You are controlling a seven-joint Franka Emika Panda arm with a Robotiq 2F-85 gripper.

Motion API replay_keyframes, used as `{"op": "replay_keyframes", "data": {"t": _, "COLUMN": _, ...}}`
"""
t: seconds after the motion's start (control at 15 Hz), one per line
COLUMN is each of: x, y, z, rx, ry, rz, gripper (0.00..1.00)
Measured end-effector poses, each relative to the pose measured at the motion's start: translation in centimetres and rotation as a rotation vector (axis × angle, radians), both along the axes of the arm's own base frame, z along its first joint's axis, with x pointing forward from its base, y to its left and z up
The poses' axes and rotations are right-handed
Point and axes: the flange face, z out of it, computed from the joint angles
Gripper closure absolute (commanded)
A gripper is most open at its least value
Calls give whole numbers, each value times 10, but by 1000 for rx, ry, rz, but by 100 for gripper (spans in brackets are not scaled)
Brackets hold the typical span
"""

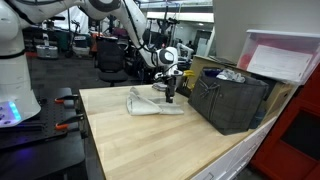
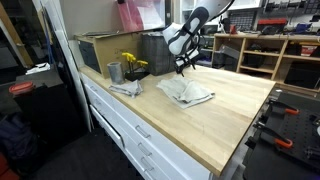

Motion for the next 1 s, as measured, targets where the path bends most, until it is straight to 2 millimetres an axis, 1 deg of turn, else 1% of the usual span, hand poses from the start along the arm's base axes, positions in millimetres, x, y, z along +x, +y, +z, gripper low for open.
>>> {"op": "replay_keyframes", "data": {"t": 0.2, "x": -35, "y": -7, "z": -1, "rx": 121, "ry": 62, "rz": -34, "gripper": 0}}
{"op": "replay_keyframes", "data": {"t": 0.53, "x": -93, "y": -36, "z": 16, "rx": 373, "ry": 109, "rz": -69, "gripper": 0}}
{"op": "replay_keyframes", "data": {"t": 0.67, "x": -111, "y": -41, "z": 18, "rx": 469, "ry": 111, "rz": -47, "gripper": 0}}
{"op": "replay_keyframes", "data": {"t": 0.8, "x": -127, "y": -41, "z": 12, "rx": 529, "ry": 125, "rz": -1, "gripper": 0}}
{"op": "replay_keyframes", "data": {"t": 1.0, "x": -146, "y": -27, "z": -10, "rx": 548, "ry": 150, "rz": 71, "gripper": 0}}
